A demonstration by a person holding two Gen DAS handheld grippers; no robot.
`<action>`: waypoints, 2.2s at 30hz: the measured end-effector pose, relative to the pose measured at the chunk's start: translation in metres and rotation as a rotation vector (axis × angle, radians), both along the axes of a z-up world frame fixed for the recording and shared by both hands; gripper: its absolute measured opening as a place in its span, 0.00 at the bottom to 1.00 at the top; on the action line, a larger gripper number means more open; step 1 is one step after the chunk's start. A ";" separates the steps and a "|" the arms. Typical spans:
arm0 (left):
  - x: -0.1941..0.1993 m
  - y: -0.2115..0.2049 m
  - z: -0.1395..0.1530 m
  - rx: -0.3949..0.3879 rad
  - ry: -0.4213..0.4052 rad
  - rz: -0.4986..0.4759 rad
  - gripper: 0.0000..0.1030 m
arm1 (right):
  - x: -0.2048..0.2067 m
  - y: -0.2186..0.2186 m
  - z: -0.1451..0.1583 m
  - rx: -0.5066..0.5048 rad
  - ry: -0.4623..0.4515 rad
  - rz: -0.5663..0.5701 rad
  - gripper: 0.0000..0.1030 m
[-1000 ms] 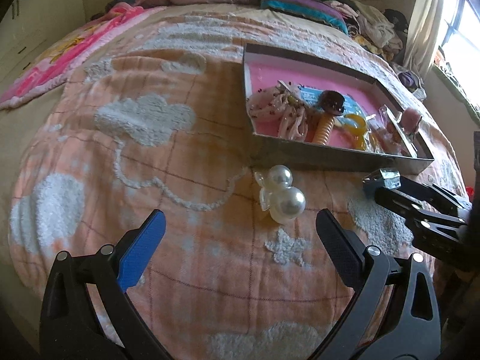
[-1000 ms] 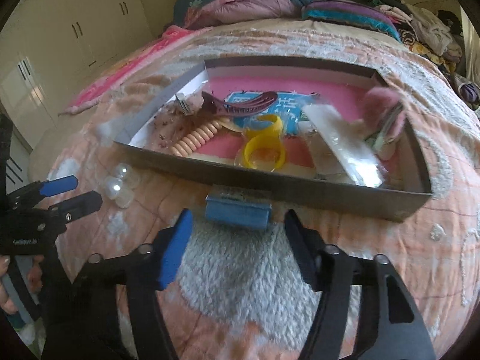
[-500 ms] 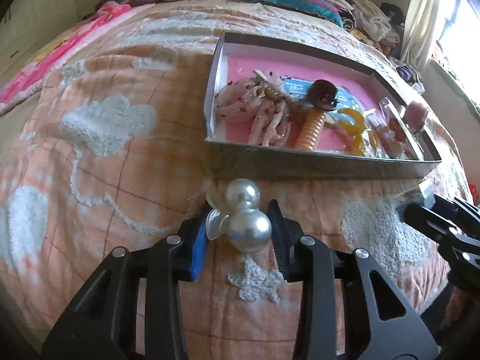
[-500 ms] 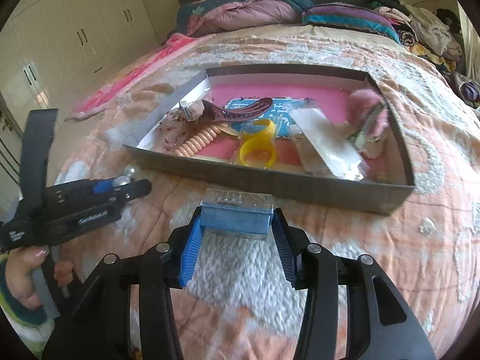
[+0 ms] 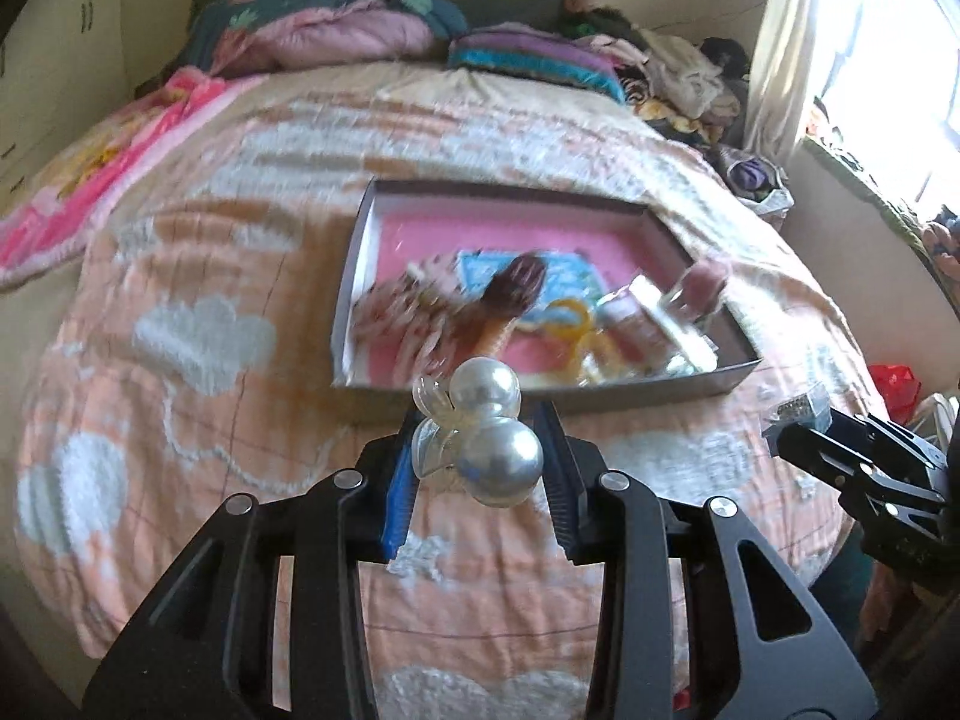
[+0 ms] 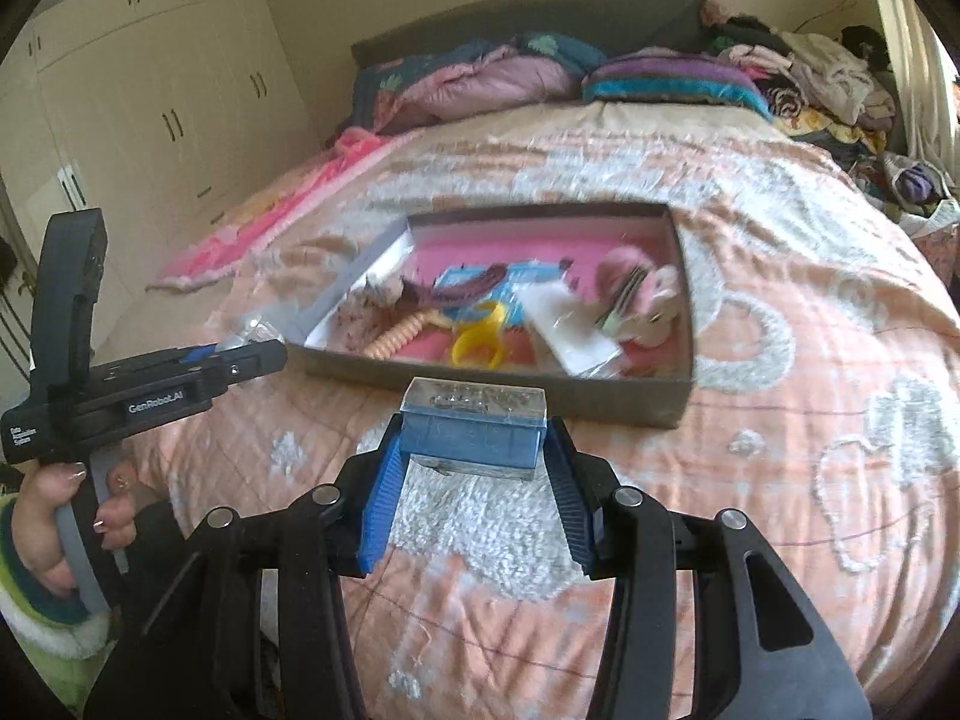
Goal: Organize jewelry
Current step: 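Carry the pearl earring and blue case over the pink box with both tools, then lower the pearl earring into the box and open the left tool while the right tool releases the blue case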
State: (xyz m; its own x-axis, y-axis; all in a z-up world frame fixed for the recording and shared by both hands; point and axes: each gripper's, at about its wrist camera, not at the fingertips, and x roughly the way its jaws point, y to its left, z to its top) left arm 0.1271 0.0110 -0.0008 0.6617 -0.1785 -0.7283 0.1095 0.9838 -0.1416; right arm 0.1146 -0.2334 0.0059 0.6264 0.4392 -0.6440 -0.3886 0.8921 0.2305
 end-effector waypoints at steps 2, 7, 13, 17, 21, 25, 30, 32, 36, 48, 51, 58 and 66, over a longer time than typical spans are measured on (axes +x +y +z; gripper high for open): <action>0.000 -0.006 0.008 0.004 -0.015 -0.010 0.27 | -0.002 -0.008 0.007 0.003 -0.018 -0.013 0.43; 0.003 -0.023 0.026 0.008 -0.044 -0.046 0.27 | -0.006 -0.026 0.022 0.021 -0.051 -0.045 0.43; 0.012 -0.040 0.036 0.010 -0.066 -0.088 0.27 | -0.009 -0.046 0.044 0.031 -0.099 -0.081 0.43; 0.018 -0.050 0.038 0.012 -0.071 -0.109 0.27 | -0.007 -0.058 0.054 0.038 -0.131 -0.101 0.43; 0.031 -0.058 0.032 0.012 -0.058 -0.122 0.27 | 0.000 -0.065 0.057 0.031 -0.133 -0.121 0.43; 0.047 -0.064 0.020 0.013 -0.035 -0.131 0.27 | 0.012 -0.067 0.050 0.011 -0.114 -0.139 0.43; 0.067 -0.068 0.003 0.007 -0.003 -0.139 0.28 | 0.031 -0.062 0.036 -0.013 -0.077 -0.141 0.43; 0.075 -0.069 -0.003 0.009 0.010 -0.143 0.28 | 0.038 -0.057 0.030 -0.029 -0.065 -0.133 0.43; 0.090 -0.069 -0.011 0.006 0.027 -0.139 0.28 | 0.050 -0.046 0.019 -0.057 -0.045 -0.111 0.43; 0.118 -0.070 -0.024 0.022 0.052 -0.143 0.28 | 0.089 -0.021 -0.024 -0.106 0.053 -0.055 0.43; 0.121 -0.070 -0.028 0.026 0.061 -0.144 0.28 | 0.096 -0.019 -0.033 -0.111 0.082 -0.060 0.43; 0.123 -0.072 -0.033 0.029 0.074 -0.148 0.28 | 0.093 -0.019 -0.040 -0.107 0.107 -0.061 0.44; 0.117 -0.079 -0.027 0.032 0.065 -0.154 0.42 | 0.073 -0.026 -0.026 -0.102 0.074 -0.068 0.62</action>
State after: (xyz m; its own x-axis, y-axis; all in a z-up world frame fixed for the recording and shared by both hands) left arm 0.2442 -0.0683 -0.0279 0.5798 -0.2500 -0.7754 0.2512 0.9602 -0.1217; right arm 0.1872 -0.2595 -0.0201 0.6019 0.3269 -0.7286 -0.3117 0.9362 0.1625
